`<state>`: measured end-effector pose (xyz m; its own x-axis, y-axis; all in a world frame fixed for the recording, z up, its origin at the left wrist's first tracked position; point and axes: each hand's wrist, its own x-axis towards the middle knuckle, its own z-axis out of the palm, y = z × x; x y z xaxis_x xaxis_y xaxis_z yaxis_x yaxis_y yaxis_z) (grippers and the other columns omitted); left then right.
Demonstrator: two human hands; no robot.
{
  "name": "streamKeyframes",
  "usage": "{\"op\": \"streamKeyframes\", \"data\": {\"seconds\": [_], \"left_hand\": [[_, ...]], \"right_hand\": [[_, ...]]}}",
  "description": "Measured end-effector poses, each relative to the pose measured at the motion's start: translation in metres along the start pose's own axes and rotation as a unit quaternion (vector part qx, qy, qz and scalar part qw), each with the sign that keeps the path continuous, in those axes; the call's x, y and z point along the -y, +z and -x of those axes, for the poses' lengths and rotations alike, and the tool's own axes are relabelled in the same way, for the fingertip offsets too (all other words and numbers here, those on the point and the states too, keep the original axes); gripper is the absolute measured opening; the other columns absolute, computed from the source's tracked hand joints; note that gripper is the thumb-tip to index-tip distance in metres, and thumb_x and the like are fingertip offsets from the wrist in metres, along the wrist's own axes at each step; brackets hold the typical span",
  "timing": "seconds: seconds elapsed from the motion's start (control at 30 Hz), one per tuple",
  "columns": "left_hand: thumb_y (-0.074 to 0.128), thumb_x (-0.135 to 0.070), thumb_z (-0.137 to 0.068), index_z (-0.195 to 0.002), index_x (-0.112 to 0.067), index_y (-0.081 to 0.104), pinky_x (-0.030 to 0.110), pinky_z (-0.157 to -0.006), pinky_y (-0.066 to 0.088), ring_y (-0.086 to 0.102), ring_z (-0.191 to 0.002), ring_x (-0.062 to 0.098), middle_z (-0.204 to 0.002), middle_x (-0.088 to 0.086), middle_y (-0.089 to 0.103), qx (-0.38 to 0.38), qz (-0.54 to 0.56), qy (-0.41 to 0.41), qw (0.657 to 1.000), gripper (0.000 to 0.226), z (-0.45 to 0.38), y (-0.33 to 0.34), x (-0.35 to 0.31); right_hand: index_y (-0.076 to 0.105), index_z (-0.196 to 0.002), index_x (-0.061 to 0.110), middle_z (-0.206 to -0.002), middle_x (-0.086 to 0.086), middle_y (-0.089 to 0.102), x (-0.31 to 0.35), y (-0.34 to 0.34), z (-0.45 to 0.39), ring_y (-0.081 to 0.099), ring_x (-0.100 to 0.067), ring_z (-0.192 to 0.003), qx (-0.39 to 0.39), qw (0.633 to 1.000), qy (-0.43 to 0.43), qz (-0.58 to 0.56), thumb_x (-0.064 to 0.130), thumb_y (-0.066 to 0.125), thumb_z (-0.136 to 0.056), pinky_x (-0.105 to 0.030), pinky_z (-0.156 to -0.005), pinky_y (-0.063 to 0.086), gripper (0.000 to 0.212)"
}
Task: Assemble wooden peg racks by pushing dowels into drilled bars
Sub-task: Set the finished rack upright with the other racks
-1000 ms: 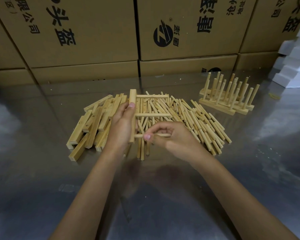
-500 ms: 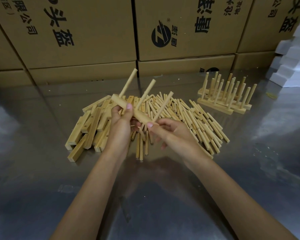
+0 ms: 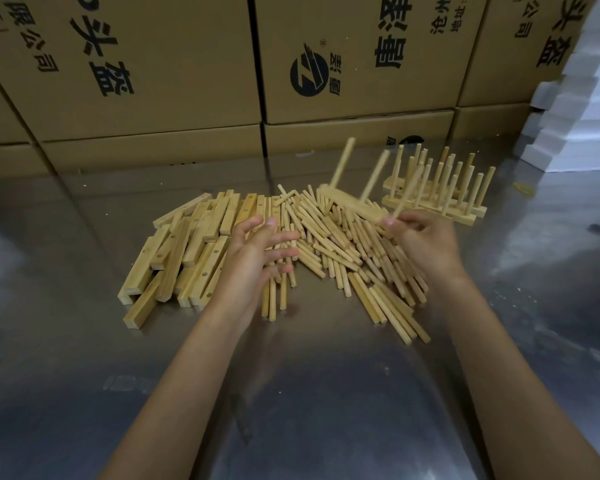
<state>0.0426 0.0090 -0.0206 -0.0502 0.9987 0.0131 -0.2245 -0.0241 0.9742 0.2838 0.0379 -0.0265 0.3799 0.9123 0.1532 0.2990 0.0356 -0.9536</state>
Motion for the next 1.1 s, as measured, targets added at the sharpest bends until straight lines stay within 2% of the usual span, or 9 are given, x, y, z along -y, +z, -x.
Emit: {"op": "streamKeyframes", "data": {"seconds": [0.07,0.13,0.27,0.47,0.6,0.7,0.9,1.1], "left_hand": [[0.054,-0.031,-0.103,-0.132,-0.023,0.047,0.035,-0.075,0.056,0.074,-0.097,0.023,-0.104,0.004,0.078,-0.005,0.000,-0.005,1.000,0.031,0.000,-0.001,0.001],[0.053,-0.027,-0.104,-0.129,-0.023,0.050,0.034,-0.073,0.056,0.074,-0.095,0.024,-0.103,0.005,0.078,-0.006,-0.009,-0.008,1.000,0.026,0.000,-0.002,0.001],[0.053,-0.023,-0.104,-0.128,-0.024,0.051,0.030,-0.069,0.058,0.074,-0.086,0.020,-0.101,0.005,0.078,0.001,-0.026,-0.004,1.000,0.024,-0.001,0.000,0.000],[0.051,-0.023,-0.105,-0.126,-0.026,0.052,0.031,-0.068,0.056,0.072,-0.083,0.020,-0.100,0.006,0.077,0.009,-0.059,0.013,0.998,0.021,-0.001,0.001,-0.001],[0.050,-0.023,-0.105,-0.121,-0.028,0.054,0.032,-0.068,0.055,0.072,-0.081,0.021,-0.097,0.004,0.077,0.000,-0.077,0.031,0.997,0.017,-0.002,-0.001,0.000],[0.050,-0.022,-0.105,-0.120,-0.029,0.055,0.030,-0.066,0.055,0.073,-0.080,0.021,-0.096,0.003,0.078,-0.002,-0.083,0.032,0.996,0.018,-0.002,-0.001,0.000],[0.052,-0.021,-0.103,-0.120,-0.030,0.055,0.034,-0.071,0.056,0.073,-0.081,0.021,-0.097,0.002,0.077,-0.007,-0.094,0.031,0.995,0.020,-0.003,-0.003,0.000],[0.052,-0.018,-0.102,-0.120,-0.028,0.056,0.029,-0.065,0.056,0.073,-0.077,0.018,-0.094,0.001,0.077,-0.017,-0.094,0.029,0.995,0.021,-0.003,-0.005,-0.001]], "right_hand": [[0.073,-0.111,0.012,-0.106,-0.002,0.071,-0.018,-0.019,-0.019,0.065,-0.016,-0.097,-0.089,0.995,0.007,0.053,0.024,0.074,-0.088,-0.031,-0.088,0.053,0.026],[0.074,-0.110,0.013,-0.115,-0.011,0.069,-0.035,-0.039,-0.032,0.061,-0.029,-0.111,-0.152,0.980,0.037,0.127,0.027,0.072,-0.089,-0.040,-0.099,0.049,0.025],[0.073,-0.115,0.015,-0.123,-0.018,0.059,-0.054,-0.059,-0.042,0.045,-0.036,-0.125,-0.177,0.954,0.082,0.227,0.031,0.069,-0.091,-0.044,-0.102,0.044,0.029],[0.068,-0.125,0.013,-0.125,-0.019,0.057,-0.059,-0.051,-0.047,0.043,-0.035,-0.125,-0.165,0.926,0.090,0.328,0.043,0.062,-0.093,-0.046,-0.104,0.038,0.043],[0.069,-0.121,0.015,-0.108,-0.018,0.069,-0.061,-0.049,-0.061,0.055,-0.033,-0.116,-0.145,0.936,0.096,0.307,0.044,0.062,-0.093,-0.043,-0.104,0.038,0.040],[0.072,-0.116,0.013,-0.100,-0.019,0.072,-0.061,-0.050,-0.069,0.062,-0.034,-0.108,-0.127,0.951,0.095,0.264,0.041,0.063,-0.092,-0.048,-0.103,0.043,0.038],[0.071,-0.110,0.010,-0.107,-0.015,0.069,-0.057,-0.048,-0.080,0.060,-0.033,-0.109,-0.141,0.959,0.090,0.230,0.035,0.064,-0.094,-0.053,-0.104,0.042,0.031],[0.067,-0.120,0.014,-0.115,-0.013,0.068,-0.059,-0.048,-0.083,0.059,-0.033,-0.113,-0.163,0.962,0.088,0.203,0.035,0.066,-0.091,-0.050,-0.105,0.042,0.036]]}}
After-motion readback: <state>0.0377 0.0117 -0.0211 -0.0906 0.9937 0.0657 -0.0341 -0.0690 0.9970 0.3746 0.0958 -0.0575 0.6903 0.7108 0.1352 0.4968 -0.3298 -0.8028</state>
